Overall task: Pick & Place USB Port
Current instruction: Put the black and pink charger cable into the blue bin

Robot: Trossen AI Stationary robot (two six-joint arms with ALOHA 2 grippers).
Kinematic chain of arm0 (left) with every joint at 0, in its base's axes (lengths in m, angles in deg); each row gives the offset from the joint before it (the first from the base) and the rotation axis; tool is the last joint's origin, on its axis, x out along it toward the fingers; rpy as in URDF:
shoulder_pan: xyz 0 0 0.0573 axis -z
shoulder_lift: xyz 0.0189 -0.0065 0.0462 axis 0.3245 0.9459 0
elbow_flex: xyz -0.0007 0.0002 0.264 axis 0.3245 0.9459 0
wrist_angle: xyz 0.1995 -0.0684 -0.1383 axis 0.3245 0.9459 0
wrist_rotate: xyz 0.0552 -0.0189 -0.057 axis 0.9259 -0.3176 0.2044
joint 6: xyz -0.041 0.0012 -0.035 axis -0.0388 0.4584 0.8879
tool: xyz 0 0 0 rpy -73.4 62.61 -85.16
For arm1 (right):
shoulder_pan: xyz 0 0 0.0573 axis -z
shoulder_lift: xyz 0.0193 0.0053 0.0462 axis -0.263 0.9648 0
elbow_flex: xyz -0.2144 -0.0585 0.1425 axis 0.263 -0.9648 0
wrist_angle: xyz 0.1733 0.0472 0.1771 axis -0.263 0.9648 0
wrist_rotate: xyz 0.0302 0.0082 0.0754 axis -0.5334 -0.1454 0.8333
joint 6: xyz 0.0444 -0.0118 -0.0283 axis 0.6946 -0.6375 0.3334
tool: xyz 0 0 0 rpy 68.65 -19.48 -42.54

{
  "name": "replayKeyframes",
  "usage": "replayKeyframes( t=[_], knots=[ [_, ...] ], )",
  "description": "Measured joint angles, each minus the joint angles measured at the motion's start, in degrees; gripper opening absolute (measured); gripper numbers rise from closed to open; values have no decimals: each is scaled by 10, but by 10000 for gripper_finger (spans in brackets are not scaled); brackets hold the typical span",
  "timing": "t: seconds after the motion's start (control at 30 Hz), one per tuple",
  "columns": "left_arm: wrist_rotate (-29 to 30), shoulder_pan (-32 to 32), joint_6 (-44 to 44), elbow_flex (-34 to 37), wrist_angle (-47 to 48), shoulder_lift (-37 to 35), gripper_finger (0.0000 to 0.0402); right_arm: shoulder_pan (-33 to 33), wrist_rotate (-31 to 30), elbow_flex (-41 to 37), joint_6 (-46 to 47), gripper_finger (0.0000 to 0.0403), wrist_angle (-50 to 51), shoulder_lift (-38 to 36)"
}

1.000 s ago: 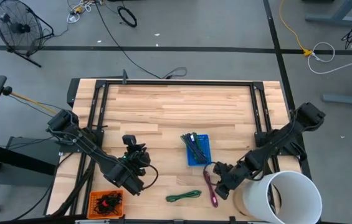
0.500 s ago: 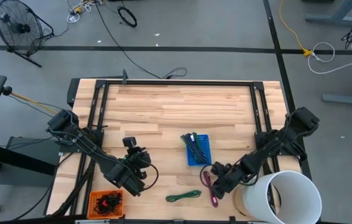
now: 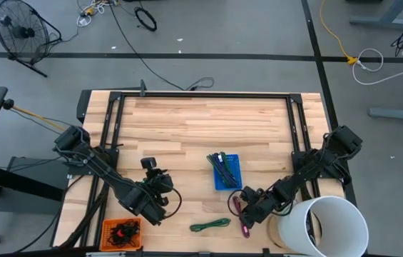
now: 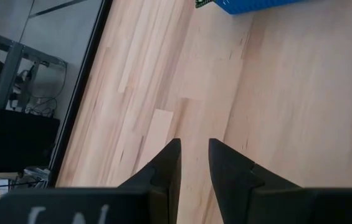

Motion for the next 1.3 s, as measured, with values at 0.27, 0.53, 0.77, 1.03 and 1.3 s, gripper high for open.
replayKeyframes(
  t=[0.27, 0.53, 0.77, 1.03, 1.3],
  knots=[
    [0, 0, 0, 0, -10, 0, 85, 1, -7, 0, 11, 200, -15, 2],
    [0, 0, 0, 0, -12, 0, 85, 2, -3, -1, 11, 105, -16, 10],
    [0, 0, 0, 0, -13, 0, 85, 2, 20, -2, -16, 14, -53, 15],
    [1, 0, 0, 0, -14, 0, 85, 4, 23, -2, -57, 4, -112, 2],
    [2, -1, 0, 0, -18, 0, 85, 24, -42, -2, -115, 1, -108, -54]
  ],
)
